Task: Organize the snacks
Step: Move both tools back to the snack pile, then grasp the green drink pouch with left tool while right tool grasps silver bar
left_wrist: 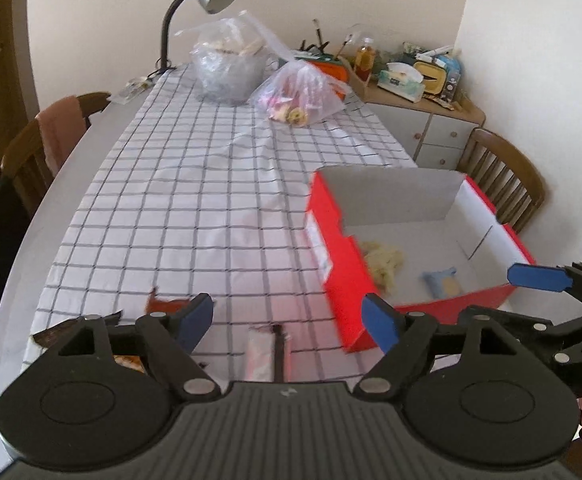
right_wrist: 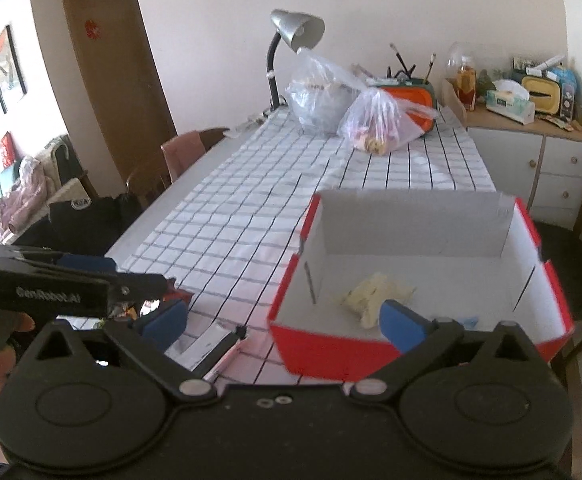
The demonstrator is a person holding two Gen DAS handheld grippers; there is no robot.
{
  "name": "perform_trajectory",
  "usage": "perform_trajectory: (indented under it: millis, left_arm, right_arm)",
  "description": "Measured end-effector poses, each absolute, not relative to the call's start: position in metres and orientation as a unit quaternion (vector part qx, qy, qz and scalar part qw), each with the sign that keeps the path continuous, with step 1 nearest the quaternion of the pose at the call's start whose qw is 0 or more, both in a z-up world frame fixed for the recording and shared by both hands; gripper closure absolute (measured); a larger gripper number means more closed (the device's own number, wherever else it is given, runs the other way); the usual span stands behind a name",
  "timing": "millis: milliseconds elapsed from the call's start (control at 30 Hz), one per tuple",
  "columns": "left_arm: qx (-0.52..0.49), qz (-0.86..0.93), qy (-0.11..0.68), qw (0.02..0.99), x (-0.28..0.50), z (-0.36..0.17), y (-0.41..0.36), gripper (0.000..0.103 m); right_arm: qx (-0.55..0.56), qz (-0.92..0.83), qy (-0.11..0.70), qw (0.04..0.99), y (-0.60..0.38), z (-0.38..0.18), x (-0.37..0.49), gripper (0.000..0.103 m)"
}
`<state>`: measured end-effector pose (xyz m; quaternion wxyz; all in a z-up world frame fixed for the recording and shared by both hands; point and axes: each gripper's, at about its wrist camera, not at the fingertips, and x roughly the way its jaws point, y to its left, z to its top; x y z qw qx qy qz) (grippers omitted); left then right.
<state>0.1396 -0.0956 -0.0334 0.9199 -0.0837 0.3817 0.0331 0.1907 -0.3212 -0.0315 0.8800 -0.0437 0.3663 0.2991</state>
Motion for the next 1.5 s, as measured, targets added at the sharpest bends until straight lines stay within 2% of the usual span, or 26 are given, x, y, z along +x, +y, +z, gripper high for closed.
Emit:
perform_trajectory:
  millis: [767,1167,1500]
  left_arm:
    - [-0.12,0.081,0.437,0.887,0.09,-0.09,0.059,0.022]
    - [-0.139,0.105,0.469,0.866,0.082,-0.13,0.106,0.022]
    - [-0.153,0.08,0.492,0.853,0.095,-0.156,0.113,0.023]
  right_arm:
    - [-0.042,0.231,0.444,0.865,-0.218,-0.101,0.164,0.004]
    - [-0.042,0.207,0.482,0.85,-0.188,-0.137,0.177,0.007]
    - [-0.046,0.208,0.504,0.837,-0.177,-0.157,0.185,0.022]
